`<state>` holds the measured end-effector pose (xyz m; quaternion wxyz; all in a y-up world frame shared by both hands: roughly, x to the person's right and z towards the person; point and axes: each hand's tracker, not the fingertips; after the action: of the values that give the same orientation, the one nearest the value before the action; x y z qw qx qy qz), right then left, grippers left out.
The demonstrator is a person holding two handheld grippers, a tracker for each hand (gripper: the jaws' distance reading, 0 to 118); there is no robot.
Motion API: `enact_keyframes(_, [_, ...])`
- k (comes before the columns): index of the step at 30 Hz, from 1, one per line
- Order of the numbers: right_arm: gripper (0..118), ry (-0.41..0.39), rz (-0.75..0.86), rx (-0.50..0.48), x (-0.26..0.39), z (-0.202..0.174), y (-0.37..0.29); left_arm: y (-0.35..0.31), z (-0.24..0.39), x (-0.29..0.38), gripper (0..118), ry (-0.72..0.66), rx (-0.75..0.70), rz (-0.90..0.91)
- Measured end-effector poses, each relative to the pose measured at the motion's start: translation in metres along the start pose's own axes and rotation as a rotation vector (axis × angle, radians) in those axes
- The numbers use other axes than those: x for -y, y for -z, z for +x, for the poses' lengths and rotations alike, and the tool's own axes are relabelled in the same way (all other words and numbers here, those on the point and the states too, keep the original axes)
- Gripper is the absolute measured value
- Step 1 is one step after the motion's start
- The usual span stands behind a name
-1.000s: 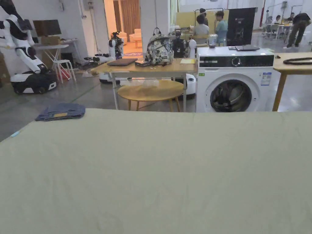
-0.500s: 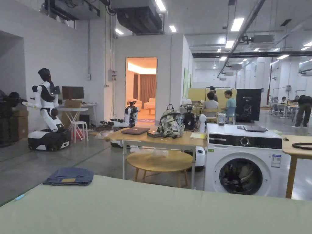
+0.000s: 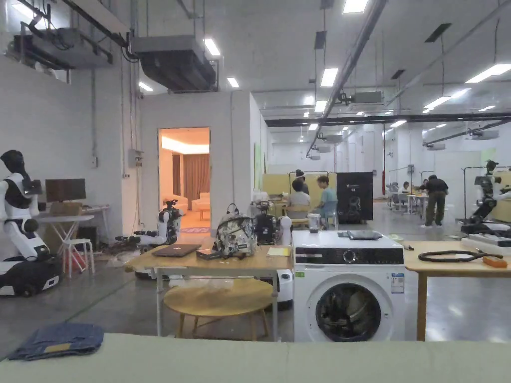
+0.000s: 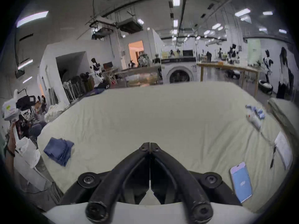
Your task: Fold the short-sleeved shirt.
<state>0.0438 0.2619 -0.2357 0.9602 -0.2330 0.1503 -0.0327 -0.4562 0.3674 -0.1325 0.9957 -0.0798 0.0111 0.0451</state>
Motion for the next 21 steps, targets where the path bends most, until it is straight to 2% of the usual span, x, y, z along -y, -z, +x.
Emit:
enact_keyframes(2, [0, -0.018, 0.049, 0.025, -0.008, -0.011, -0.006, -0.004, 0.036, 0.004, 55, 0.001, 0.056, 0.094])
enact_keyframes(4, [0, -0.005, 0.089, 0.016, -0.014, -0.02, -0.011, -0.002, 0.072, 0.004, 55, 0.016, 0.091, 0.11])
enact_keyframes(6, [0, -0.001, 0.126, 0.035, -0.018, -0.027, -0.011, 0.009, 0.091, 0.009, 48, 0.03, 0.108, 0.092])
enact_keyframes(7, [0, -0.001, 0.146, 0.055, -0.019, -0.029, -0.01, 0.012, 0.105, 0.012, 30, 0.046, 0.108, 0.088])
enact_keyframes(8, [0, 0.002, 0.166, 0.074, -0.02, -0.032, -0.009, 0.015, 0.117, 0.015, 6, 0.073, 0.102, 0.087])
enact_keyframes(9, [0, -0.004, 0.181, 0.087, -0.021, -0.034, -0.009, 0.018, 0.13, 0.015, 0, 0.112, 0.102, 0.068])
enact_keyframes(13, [0, -0.102, 0.238, 0.152, -0.017, -0.038, -0.018, 0.02, 0.145, 0.023, 0, 0.111, 0.112, 0.035])
enact_keyframes(21, [0, -0.09, 0.287, 0.172, -0.018, -0.031, -0.026, 0.025, 0.141, 0.028, 0, 0.071, 0.07, 0.009])
